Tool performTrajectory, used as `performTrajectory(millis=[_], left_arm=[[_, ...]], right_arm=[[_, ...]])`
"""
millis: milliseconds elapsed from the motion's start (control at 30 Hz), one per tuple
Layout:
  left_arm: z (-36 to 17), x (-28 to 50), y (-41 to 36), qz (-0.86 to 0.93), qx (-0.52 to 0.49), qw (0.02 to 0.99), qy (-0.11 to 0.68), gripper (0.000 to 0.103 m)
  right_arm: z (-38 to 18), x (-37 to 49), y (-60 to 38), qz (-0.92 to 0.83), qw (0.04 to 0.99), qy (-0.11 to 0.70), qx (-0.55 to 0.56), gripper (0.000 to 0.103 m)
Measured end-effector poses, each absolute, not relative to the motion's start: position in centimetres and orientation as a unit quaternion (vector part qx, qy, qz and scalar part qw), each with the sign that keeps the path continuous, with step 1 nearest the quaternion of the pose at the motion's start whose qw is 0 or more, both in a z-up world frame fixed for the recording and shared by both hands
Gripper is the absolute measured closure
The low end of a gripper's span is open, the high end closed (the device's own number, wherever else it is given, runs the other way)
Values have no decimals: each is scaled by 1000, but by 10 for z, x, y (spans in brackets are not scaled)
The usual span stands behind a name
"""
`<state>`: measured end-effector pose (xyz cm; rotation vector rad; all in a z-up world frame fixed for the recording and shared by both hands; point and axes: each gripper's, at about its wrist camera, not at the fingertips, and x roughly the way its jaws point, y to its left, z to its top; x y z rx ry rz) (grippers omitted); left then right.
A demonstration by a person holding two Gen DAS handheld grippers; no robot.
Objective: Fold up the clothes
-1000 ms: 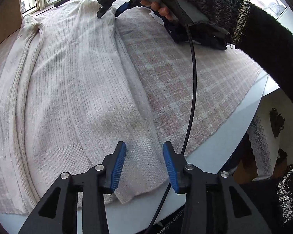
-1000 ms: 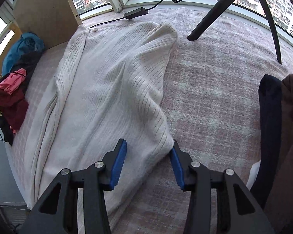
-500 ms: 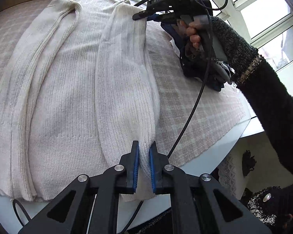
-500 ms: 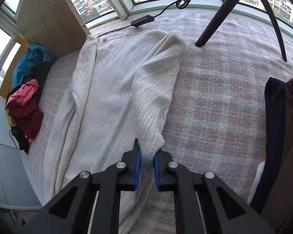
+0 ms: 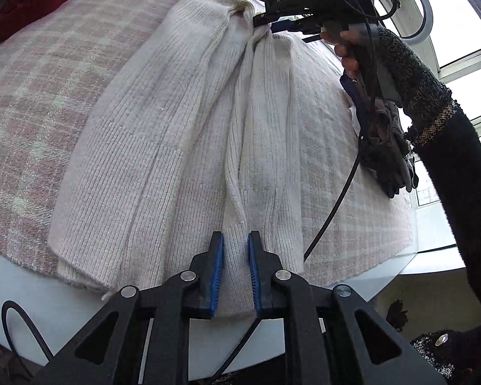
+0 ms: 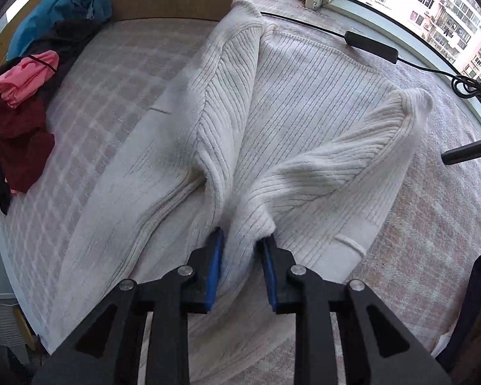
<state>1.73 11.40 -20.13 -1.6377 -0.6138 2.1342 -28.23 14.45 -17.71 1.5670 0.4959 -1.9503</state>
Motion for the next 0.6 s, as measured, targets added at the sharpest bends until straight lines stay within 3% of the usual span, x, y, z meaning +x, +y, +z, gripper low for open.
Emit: performTrajectory(millis=[267,433,600], left_arm=[[-149,16,105,781,-554,211,-194,89],[-141,-3,123,775,-556,247,-170,87],[-163,-35,164,760,-577,280,-104,86]], right_arm=[[-100,-277,222,-762,347,37,546,66],[-113,-222,237,-742,357,80,561,66],[-161,-143,241,-687,395,70,605,66]])
